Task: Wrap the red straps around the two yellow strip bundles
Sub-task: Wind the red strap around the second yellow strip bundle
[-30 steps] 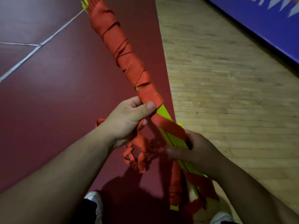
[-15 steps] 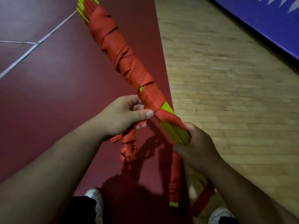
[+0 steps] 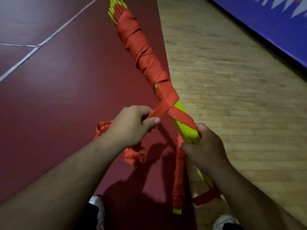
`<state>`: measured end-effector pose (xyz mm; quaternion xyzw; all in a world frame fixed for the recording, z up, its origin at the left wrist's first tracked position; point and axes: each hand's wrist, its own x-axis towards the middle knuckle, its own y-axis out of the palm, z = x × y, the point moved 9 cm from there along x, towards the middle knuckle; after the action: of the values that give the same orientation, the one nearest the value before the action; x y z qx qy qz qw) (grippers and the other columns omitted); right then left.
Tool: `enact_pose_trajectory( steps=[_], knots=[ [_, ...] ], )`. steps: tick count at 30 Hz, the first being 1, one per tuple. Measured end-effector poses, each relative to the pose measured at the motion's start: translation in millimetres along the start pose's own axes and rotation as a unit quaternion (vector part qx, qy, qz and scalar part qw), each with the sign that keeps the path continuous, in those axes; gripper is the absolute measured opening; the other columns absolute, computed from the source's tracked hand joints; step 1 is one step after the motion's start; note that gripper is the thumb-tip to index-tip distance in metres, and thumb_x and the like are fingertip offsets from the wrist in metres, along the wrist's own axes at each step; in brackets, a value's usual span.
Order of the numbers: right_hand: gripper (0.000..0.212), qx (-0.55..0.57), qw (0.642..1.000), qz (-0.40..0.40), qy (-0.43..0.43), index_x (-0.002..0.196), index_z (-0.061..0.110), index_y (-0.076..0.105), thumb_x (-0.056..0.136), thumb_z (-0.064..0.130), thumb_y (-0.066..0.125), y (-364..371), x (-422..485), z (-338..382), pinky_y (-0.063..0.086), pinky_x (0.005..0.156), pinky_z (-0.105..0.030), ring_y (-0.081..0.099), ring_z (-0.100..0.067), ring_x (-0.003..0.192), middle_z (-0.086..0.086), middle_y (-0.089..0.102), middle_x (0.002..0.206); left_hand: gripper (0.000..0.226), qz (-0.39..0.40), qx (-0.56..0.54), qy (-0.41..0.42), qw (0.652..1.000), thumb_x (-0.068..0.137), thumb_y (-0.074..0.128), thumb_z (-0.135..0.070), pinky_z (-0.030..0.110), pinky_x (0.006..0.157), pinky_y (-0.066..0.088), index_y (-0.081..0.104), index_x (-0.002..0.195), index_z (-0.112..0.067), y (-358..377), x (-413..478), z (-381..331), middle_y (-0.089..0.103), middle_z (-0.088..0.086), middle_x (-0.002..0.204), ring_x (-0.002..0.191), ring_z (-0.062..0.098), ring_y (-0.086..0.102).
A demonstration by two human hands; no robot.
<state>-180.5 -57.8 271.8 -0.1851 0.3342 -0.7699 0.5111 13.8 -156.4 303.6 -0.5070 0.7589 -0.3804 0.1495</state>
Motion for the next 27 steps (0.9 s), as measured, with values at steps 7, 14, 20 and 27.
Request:
enact_pose_trajectory(
  steps=[7,14,20,27],
  knots=[
    [0.033,-0.019,0.999,-0.038,-0.025,0.104,0.036,0.061,0.074,0.032,0.074,-38.4,-17.2,20.2,0.05,0.064,-0.03,0.062,-0.011,0.074,0.011,0.065,0.078,0.026,-0.042,0.048,0.018,0.998,0.089,0.069,-0.038,0.04,0.07,0.049,0.064,0.072,-0.019,-21.6,-7.0,-34.0,0.065,0.0,0.074,0.078,0.026,0.062],
    [0.033,-0.013,0.997,-0.045,-0.058,0.097,0.04,0.059,0.07,0.023,0.07,-101.0,-48.0,77.1,0.044,0.056,-0.031,0.059,-0.01,0.065,0.01,0.063,0.073,0.024,0.032,0.061,0.021,0.997,0.093,0.064,-0.033,0.038,0.078,0.051,0.065,0.085,-0.01,-59.9,-5.4,-94.5,0.068,0.008,0.084,0.084,0.027,0.064],
    [0.026,0.07,0.985,-0.104,-0.116,0.085,0.034,0.063,0.07,0.016,0.074,-185.9,-82.9,163.0,0.044,0.054,-0.024,0.06,-0.004,0.057,0.009,0.064,0.065,0.025,-0.055,-0.013,0.1,0.993,0.095,0.062,-0.034,0.04,0.076,0.051,0.068,0.08,-0.015,-161.1,-15.8,-189.9,0.068,0.008,0.084,0.079,0.024,0.065],
    [0.017,0.357,0.921,0.049,-0.146,0.081,0.005,0.068,0.077,-0.011,0.064,-246.2,-147.1,257.2,0.051,0.048,-0.031,0.062,-0.028,0.053,-0.017,0.068,0.068,0.026,-0.159,-0.167,0.201,0.952,0.097,0.053,-0.036,0.034,0.064,0.046,0.07,0.08,-0.025,-281.8,-57.7,-312.3,0.059,-0.011,0.067,0.06,0.009,0.054]
  ],
)
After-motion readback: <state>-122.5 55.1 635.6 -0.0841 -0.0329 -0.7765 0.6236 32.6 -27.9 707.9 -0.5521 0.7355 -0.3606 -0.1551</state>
